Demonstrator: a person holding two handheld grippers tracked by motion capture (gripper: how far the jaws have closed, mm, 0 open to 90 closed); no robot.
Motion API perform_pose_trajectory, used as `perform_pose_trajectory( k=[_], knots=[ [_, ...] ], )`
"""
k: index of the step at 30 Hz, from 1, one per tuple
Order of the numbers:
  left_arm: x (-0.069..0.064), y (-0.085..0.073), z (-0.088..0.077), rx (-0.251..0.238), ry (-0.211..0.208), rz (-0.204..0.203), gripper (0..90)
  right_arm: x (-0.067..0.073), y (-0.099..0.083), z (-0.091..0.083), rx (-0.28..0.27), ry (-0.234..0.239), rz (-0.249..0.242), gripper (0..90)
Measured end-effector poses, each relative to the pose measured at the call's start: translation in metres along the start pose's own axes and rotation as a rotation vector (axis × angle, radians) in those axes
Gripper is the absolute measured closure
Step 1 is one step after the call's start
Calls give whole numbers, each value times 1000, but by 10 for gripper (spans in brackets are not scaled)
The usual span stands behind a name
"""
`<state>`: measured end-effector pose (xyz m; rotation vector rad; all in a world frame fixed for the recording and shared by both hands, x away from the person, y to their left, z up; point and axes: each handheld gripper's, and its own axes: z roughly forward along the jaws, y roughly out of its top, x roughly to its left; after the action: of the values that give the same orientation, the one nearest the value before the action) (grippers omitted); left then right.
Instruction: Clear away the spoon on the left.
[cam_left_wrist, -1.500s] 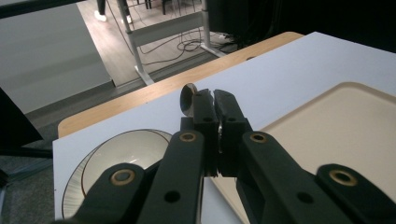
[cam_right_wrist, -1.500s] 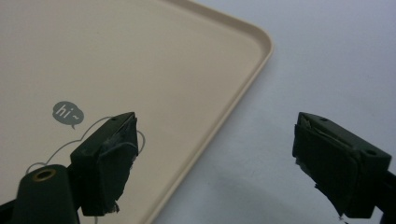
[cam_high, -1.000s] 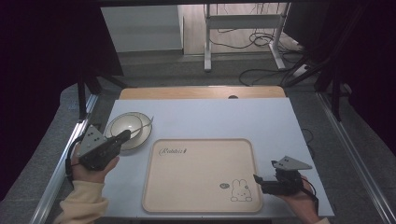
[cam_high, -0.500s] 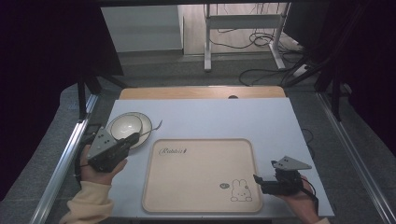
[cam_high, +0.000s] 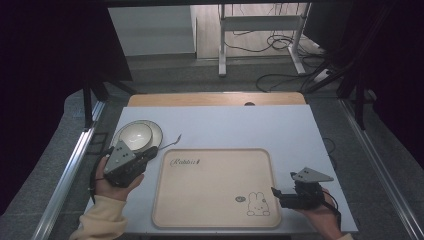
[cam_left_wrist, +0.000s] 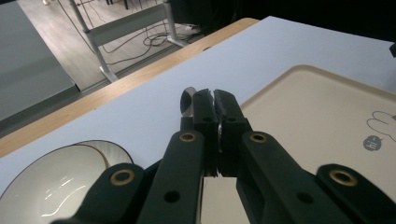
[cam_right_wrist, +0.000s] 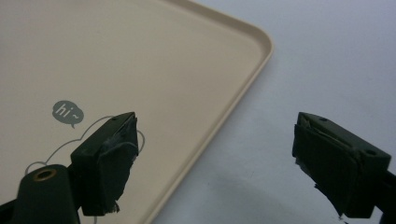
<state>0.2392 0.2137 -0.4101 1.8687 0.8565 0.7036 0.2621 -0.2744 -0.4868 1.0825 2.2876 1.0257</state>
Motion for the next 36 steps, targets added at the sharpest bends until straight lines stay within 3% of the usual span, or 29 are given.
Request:
perform_pose_trajectory(
  k=[12, 22, 36],
  knots=[
    [-13, -5, 12, 37, -31, 16, 892, 0, 0, 0, 2, 2, -3, 148],
    [-24, -10, 22, 85, -41, 68, 892, 1, 0, 0, 3, 3, -6, 148],
    [-31, -26, 22, 130, -48, 74, 892, 1, 0, 1, 5, 5, -10, 148]
  ],
)
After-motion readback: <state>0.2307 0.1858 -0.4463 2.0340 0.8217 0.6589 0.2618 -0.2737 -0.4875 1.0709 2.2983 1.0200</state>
